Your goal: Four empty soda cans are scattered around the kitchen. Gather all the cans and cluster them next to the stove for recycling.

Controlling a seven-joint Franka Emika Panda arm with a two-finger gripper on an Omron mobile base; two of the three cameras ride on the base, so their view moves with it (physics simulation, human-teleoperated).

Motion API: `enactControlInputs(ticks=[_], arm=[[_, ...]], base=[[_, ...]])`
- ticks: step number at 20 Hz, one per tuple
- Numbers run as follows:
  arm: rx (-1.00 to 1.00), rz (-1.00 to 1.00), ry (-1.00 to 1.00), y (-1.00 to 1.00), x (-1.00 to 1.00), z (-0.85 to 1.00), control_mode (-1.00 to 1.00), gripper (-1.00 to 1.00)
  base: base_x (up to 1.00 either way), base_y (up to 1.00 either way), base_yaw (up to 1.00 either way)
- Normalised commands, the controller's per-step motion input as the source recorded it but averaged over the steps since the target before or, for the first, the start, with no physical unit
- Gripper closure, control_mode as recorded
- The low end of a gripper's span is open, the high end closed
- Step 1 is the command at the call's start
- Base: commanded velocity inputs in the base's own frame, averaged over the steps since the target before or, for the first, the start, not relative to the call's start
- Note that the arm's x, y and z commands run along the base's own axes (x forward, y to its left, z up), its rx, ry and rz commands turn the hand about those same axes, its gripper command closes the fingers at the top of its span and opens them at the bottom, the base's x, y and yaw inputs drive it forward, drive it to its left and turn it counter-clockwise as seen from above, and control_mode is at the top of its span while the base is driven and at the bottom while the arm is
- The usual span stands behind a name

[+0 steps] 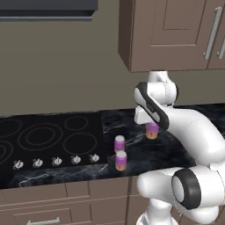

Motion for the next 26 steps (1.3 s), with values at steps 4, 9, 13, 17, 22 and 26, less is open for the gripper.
enactControlInputs(ticks=[4, 9, 13, 17, 22, 26], arm=[[0.0, 0.11, 0.0, -0.01, 0.23, -0.29, -1.0, 1.0], [0.0, 0.12, 0.0, 0.0, 0.22, -0.4, -1.0, 1.0], [0.0, 0.12, 0.0, 0.0, 0.16, -0.37, -1.0, 1.0], [0.0, 0.13, 0.0, 0.02, 0.1, -0.4, -1.0, 1.0], [0.0, 0.14, 0.0, 0.0, 0.08, -0.3, -1.0, 1.0], [0.0, 0.15, -0.02, 0.01, 0.03, -0.22, -1.0, 1.0]], base=[[0.0, 0.0, 0.0], [0.0, 0.0, 0.0], [0.0, 0.0, 0.0], [0.0, 0.0, 0.0], [0.0, 0.0, 0.0], [0.0, 0.0, 0.0]])
